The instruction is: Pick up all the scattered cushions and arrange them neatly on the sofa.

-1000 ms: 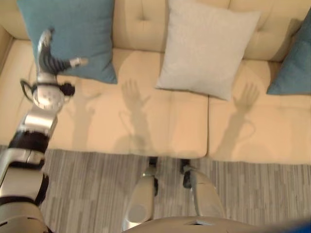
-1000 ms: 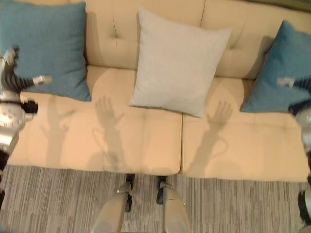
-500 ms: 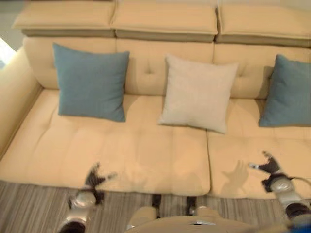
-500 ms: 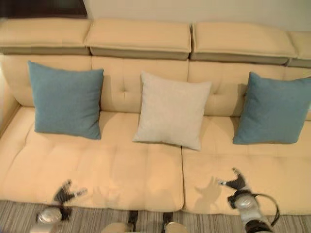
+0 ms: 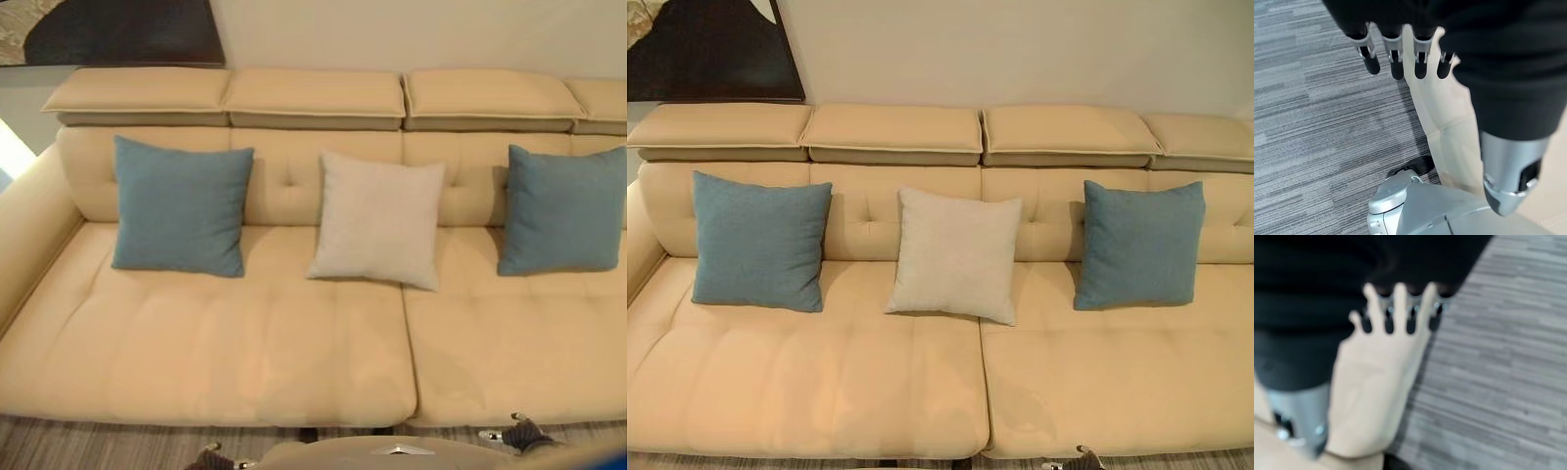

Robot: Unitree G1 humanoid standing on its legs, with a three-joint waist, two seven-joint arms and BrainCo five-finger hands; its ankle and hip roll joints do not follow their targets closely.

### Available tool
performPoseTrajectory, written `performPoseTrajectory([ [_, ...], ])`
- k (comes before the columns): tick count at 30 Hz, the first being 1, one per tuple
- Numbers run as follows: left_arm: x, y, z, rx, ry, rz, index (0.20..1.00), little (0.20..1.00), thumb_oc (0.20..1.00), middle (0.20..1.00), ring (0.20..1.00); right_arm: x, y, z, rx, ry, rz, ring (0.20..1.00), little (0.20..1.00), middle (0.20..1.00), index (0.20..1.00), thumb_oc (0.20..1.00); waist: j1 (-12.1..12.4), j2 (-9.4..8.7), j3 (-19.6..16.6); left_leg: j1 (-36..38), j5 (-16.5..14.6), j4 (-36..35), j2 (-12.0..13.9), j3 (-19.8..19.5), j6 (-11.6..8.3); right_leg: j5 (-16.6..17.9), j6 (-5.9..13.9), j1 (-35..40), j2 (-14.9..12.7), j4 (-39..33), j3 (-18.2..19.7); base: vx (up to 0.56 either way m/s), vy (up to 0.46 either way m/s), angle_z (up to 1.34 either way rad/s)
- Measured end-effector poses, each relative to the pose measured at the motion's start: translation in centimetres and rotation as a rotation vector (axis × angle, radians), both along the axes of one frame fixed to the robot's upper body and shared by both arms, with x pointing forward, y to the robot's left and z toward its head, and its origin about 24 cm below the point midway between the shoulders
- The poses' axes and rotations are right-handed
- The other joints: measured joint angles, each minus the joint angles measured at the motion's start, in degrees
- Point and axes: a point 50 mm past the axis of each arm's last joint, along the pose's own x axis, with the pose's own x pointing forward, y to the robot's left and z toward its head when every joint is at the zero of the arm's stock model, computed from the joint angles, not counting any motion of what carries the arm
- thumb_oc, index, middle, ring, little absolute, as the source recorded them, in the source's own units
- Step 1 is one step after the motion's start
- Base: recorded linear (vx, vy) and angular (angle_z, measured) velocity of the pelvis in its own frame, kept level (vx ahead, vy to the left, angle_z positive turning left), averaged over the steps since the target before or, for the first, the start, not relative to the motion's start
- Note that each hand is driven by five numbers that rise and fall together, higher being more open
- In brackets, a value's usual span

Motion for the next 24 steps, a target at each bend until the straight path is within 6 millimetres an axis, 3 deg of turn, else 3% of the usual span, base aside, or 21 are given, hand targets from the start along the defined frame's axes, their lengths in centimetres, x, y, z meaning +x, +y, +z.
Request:
performPoseTrajectory([
  [4, 1.2, 0.3, 0.2, 0.009, -0.024, -0.014, 1.0, 1.0, 1.0, 1.0, 1.0, 0.2, -0.1, 0.0, 0.003, 0.002, 0.001, 1.0, 1.0, 1.0, 1.0, 1.0, 0.02, 0.38, 1.28, -1.33, 0.87, 1.64, 0.49, -1.4, -0.66, -0.14, -0.99, -0.02, 0.81, 0.02, -0.83, -0.17, -0.066, 0.19],
  [6, 3.4, 0.5, 0.7, 0.021, -0.076, -0.053, 1.0, 1.0, 1.0, 1.0, 1.0, 0.6, -0.1, 0.1, 0.003, -0.002, -0.005, 1.0, 1.0, 1.0, 1.0, 1.0, 0.12, 0.56, 3.44, -4.27, 1.06, 3.73, 0.66, -3.15, -1.45, -0.26, -1.39, -1.05, 1.2, 0.03, -1.65, -0.18, -0.018, 0.5],
  [8, 5.5, 0.1, 1.0, 0.013, -0.127, -0.07, 1.0, 1.0, 1.0, 1.0, 1.0, 1.5, -0.3, 0.4, 0.002, -0.025, -0.015, 1.0, 1.0, 1.0, 1.0, 1.0, 0.04, 1.11, 6.07, -6.82, 2.1, 5.07, 0.77, -4.28, -3.01, 0.13, -2.34, -2.58, 1.48, 0.04, -2.82, -0.2, 0.029, 0.44],
  [9, 6.3, -0.1, 1.1, 0.008, -0.144, -0.075, 1.0, 1.0, 1.0, 1.0, 1.0, 2.0, -0.2, 0.4, 0.003, -0.033, -0.01, 1.0, 1.0, 1.0, 1.0, 1.0, 0.24, 0.88, 6.95, -7.6, 2.73, 4.89, 0.73, -3.87, -4.95, 0.5, -4.45, -3.55, 1.08, -0.1, -3.62, -0.19, 0.104, 0.14],
  [10, 6.8, -0.1, 1.2, 0.009, -0.153, -0.076, 1.0, 1.0, 1.0, 1.0, 1.0, 2.6, 0.1, 0.5, 0.008, -0.044, 0.007, 1.0, 1.0, 1.0, 1.0, 1.0, 0.15, -0.41, 7.7, -8.05, 0.09, 8.48, -0.26, -3.33, -5.08, 1.35, -6.13, -3.9, -0.38, -0.22, -4.12, -0.14, 0.093, 0.05],
  [12, 6.6, -0.2, 1.2, 0.005, -0.144, -0.075, 1.0, 1.0, 1.0, 1.0, 1.0, 3.2, 0.4, 0.5, 0.011, -0.056, 0.021, 1.0, 1.0, 1.0, 1.0, 1.0, -1.31, -2.97, 8.24, -7.78, -3.61, 16.13, -1.63, -1.12, -4.37, 2.0, -5.47, -3.78, -2.85, 0.01, -4.18, -0.05, 0.142, 0.14],
  [13, 6.3, -0.5, 1.0, -0.005, -0.136, -0.073, 1.0, 1.0, 1.0, 1.0, 1.0, 3.2, -0.1, 0.7, -0.002, -0.058, 0.021, 1.0, 1.0, 1.0, 1.0, 1.0, -2.55, -2.6, 8.18, -4.94, -4.86, 17.33, -0.71, -0.4, -4.39, 1.53, -5.15, -3.4, -3.21, 0.05, -4.38, -0.12, 0.298, 0.34],
  [14, 6.6, -1.2, 0.9, -0.02, -0.145, -0.075, 1.0, 1.0, 1.0, 1.0, 1.0, 2.8, -0.3, 0.7, -0.007, -0.052, 0.003, 1.0, 1.0, 1.0, 1.0, 1.0, -4.35, -1.27, 7.77, 0.54, -6.22, 10.91, 1.48, 0.77, -4.26, 2.59, -3.99, -3.45, -2.63, 0.08, -4.74, -0.13, 0.314, 0.34],
  [17, 7.9, -2.1, 1.0, -0.043, -0.185, -0.087, 1.0, 1.0, 1.0, 1.0, 1.0, 2.9, -0.3, 0.7, -0.006, -0.061, -0.019, 1.0, 1.0, 1.0, 1.0, 1.0, -4.8, 0.72, 7.07, 2.34, -6.63, 4.34, 1.69, 0.89, -2.87, 3.2, -2.67, -6.26, -2.32, 2.17, -4.56, -0.12, 0.188, -0.02],
  [19, 8.5, -1.9, 1.3, -0.03, -0.199, -0.102, 1.0, 1.0, 1.0, 1.0, 1.0, 3.2, 0.6, 0.5, 0.015, -0.066, -0.017, 1.0, 1.0, 1.0, 1.0, 1.0, -4.54, -0.72, 7.3, 2.68, -5.72, 3.29, -0.25, 1.71, -0.89, 3.52, -0.8, -8.08, -4.27, 3.88, -2.89, -0.18, 0.138, -0.24],
  [20, 7.9, -1.8, 1.1, -0.025, -0.18, -0.113, 1.0, 1.0, 1.0, 1.0, 1.0, 2.8, 0.9, 0.2, 0.02, -0.051, -0.022, 1.0, 1.0, 1.0, 1.0, 1.0, -4.59, -2.04, 6.7, 2.77, -5.44, 3.26, -3.32, 2.38, 0.69, 4.37, 1.63, -9.15, -6.73, 4.51, -1.24, -0.32, 0.2, -0.36],
  [21, 7.9, -1.6, 1.2, -0.019, -0.178, -0.112, 1.0, 1.0, 1.0, 1.0, 1.0, 2.7, 1.1, 0.1, 0.024, -0.044, -0.025, 1.0, 1.0, 1.0, 1.0, 1.0, -4.35, -2.68, 6.9, 2.34, -5.45, 3.78, -4.42, 3.14, 1.4, 5.35, 2.18, -9.78, -7.62, 4.79, -0.48, -0.33, 0.195, -0.42],
  [22, 7.6, -1.3, 1.2, -0.012, -0.172, -0.109, 1.0, 1.0, 1.0, 1.0, 1.0, 3.2, 1.4, 0.1, 0.028, -0.055, -0.022, 1.0, 1.0, 1.0, 1.0, 1.0, -3.93, -3.11, 7.15, 1.01, -5.35, 5.01, -4.7, 4.57, 2.33, 7.89, 3.86, -11.21, -8.3, 5.05, 0.3, -0.19, 0.099, -0.48],
  [23, 7.5, -1.0, 1.2, -0.006, -0.169, -0.107, 1.0, 1.0, 1.0, 1.0, 1.0, 3.6, 1.5, 0.2, 0.03, -0.062, -0.019, 1.0, 1.0, 1.0, 1.0, 1.0, -3.42, -2.99, 7.59, 0.33, -5.13, 5.22, -4.87, 5.73, 3.3, 10.94, 6.75, -11.94, -8.42, 4.11, 0.61, -0.17, 0.081, -0.37],
  [24, 7.6, -0.8, 1.3, 0.002, -0.167, -0.106, 1.0, 1.0, 1.0, 1.0, 1.0, 4.0, 1.5, 0.3, 0.028, -0.07, -0.018, 1.0, 1.0, 1.0, 1.0, 1.0, -3.24, -2.49, 7.99, -0.31, -4.72, 5.38, -4.66, 6.25, 4.41, 12.01, 8.05, -12.02, -8.3, 4.23, 1.54, -0.14, 0.044, -0.24],
])
